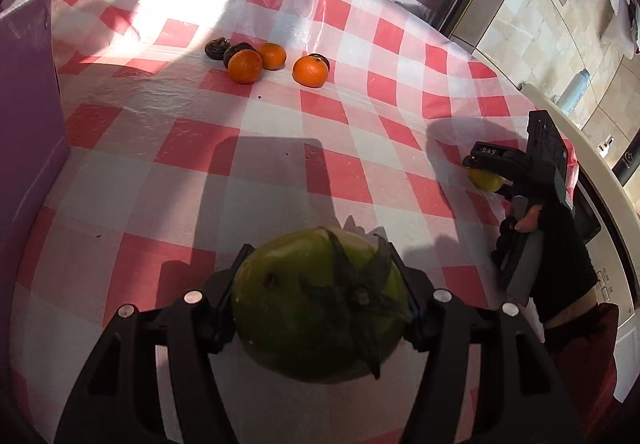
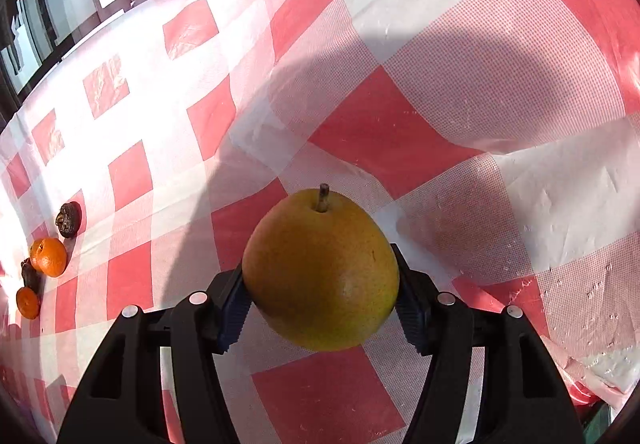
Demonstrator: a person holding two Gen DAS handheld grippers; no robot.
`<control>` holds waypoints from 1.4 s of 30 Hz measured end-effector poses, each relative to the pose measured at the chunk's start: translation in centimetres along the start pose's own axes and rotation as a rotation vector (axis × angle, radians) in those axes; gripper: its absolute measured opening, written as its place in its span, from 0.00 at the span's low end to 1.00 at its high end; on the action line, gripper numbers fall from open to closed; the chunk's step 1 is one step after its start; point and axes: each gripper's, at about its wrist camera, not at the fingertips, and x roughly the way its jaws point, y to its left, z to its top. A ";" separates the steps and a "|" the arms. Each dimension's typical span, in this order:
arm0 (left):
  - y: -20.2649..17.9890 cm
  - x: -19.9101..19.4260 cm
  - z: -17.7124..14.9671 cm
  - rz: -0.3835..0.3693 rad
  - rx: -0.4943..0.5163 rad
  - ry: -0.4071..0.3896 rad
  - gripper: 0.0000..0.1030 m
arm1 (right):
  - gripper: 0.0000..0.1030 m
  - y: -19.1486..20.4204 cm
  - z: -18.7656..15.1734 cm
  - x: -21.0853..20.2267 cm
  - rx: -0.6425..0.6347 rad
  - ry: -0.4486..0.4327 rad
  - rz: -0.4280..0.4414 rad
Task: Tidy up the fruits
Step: 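Grasp the green pomelo with the left tool while the right tool holds the pear, then carry the pomelo and pear into the white box and open both tools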
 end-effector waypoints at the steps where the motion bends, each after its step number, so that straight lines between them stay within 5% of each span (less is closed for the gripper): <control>1: 0.2 -0.4 -0.3 0.000 -0.002 -0.002 0.61 | 0.60 0.5 -0.8 -0.6 -0.013 0.005 0.009; 8: 1.7 -3.6 -2.7 0.002 -0.017 -0.027 0.61 | 0.60 4.5 -7.6 -5.7 -0.066 0.068 0.211; 17: 2.0 -9.8 -3.3 -0.034 -0.012 -0.130 0.61 | 0.60 5.7 -12.3 -9.6 0.041 0.234 0.675; 22: 1.3 -14.9 -1.8 -0.087 -0.009 -0.238 0.61 | 0.60 5.8 -12.4 -13.6 -0.001 0.212 0.730; 29: 3.8 -22.2 2.1 0.002 -0.001 -0.306 0.61 | 0.60 11.4 -13.3 -21.3 -0.218 0.120 0.795; 36: 10.7 -26.1 5.9 0.228 0.030 -0.214 0.61 | 0.60 21.0 -16.2 -29.2 -0.527 0.060 0.918; 42: 19.1 -22.8 8.2 0.294 -0.052 0.034 0.61 | 0.60 29.9 -21.7 -34.2 -0.896 0.060 0.958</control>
